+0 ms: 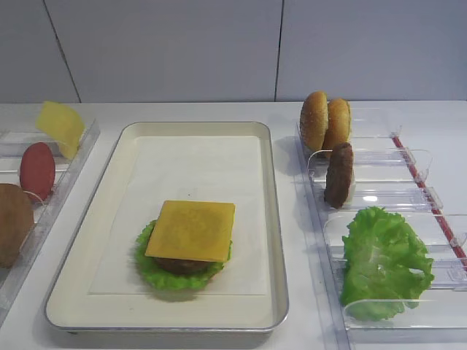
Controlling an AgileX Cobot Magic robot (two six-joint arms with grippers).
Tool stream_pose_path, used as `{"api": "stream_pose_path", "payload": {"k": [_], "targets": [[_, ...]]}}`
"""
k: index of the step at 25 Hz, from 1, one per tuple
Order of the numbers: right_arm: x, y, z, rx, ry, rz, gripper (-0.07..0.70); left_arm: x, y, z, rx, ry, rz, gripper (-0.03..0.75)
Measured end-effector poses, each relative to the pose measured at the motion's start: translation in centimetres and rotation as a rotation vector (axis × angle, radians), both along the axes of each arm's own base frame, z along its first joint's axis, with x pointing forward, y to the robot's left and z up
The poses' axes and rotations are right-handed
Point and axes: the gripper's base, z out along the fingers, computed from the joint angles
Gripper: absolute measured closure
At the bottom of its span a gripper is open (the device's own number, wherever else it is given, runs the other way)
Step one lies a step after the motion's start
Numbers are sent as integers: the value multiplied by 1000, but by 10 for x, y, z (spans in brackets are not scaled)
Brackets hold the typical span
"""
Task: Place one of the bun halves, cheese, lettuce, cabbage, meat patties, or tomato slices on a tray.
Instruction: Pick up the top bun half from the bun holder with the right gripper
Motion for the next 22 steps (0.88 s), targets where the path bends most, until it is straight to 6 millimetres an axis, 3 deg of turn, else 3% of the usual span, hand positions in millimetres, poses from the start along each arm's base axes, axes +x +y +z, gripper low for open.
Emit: {"api": "stream_pose_path", "payload": {"k": [8, 15, 19, 22], "targets": [[64, 6, 52, 159, 155, 9, 289, 0, 0, 0, 0, 0, 0, 607], [159, 9, 84, 271, 288, 38, 215, 0, 0, 0, 0, 0, 0, 607], [220, 15, 89, 319, 356, 75, 211, 0, 0, 0, 0, 0, 0, 607], [264, 32, 85, 293, 409, 123, 210, 0, 0, 0, 0, 0, 0, 607]]}}
